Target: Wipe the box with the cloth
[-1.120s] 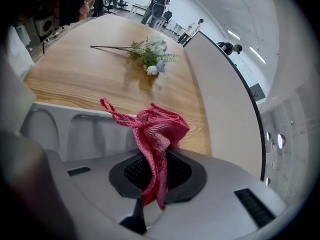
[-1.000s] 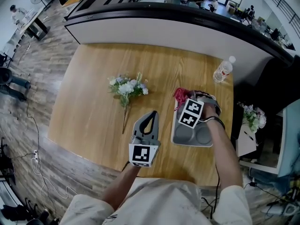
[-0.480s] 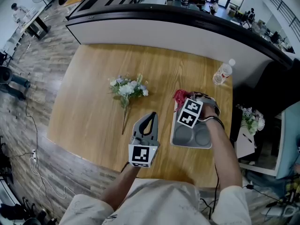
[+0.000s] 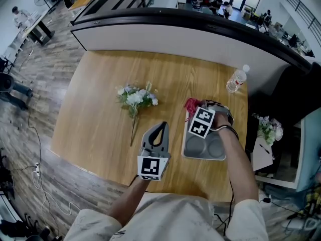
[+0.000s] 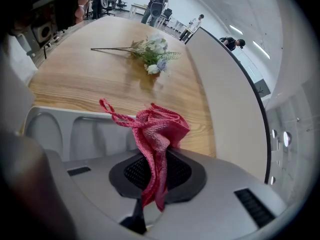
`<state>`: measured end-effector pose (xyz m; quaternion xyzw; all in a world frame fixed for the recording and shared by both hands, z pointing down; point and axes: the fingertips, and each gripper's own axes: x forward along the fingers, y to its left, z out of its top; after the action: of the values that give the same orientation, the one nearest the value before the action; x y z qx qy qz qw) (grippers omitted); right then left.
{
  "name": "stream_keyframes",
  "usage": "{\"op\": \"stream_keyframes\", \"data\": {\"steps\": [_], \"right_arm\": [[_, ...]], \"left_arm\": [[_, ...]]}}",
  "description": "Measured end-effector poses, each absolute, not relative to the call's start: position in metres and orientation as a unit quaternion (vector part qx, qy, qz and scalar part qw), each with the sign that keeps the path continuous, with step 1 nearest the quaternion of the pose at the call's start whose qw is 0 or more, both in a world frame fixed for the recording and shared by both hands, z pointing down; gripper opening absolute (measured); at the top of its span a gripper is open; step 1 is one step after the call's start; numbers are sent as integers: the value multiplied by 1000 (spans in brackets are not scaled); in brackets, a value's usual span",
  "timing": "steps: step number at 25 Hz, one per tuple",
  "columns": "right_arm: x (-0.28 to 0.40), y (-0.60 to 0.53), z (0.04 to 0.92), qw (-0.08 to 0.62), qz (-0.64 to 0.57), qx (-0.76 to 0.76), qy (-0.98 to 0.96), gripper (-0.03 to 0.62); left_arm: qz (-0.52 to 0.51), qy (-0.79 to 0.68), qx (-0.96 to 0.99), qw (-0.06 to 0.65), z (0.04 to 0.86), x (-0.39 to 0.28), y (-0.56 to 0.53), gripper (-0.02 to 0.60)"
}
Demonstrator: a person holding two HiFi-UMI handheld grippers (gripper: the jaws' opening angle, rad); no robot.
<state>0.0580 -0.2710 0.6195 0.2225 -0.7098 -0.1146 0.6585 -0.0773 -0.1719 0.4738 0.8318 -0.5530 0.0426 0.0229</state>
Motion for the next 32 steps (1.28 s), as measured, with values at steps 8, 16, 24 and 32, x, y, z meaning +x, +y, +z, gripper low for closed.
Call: {"op": "stream_keyframes", "data": {"steps": [8,16,24,32], "right_arm": [[57,-271,619,663,-125,221,-704,60],[58,-264,622,669,-130,216,-699,61],[57,-254,621,672,-130,210,-698,60],[55,-243,622,674,-132,204,-698,61]], "left_arm": [[42,-555,831,21,472,-79,-170,14],[37,-554,832,17,468,-78,-169,14],[35,-554,832,15,466,-79,-166,14],[32,-553,833,15,466,-80,-164,14]]}}
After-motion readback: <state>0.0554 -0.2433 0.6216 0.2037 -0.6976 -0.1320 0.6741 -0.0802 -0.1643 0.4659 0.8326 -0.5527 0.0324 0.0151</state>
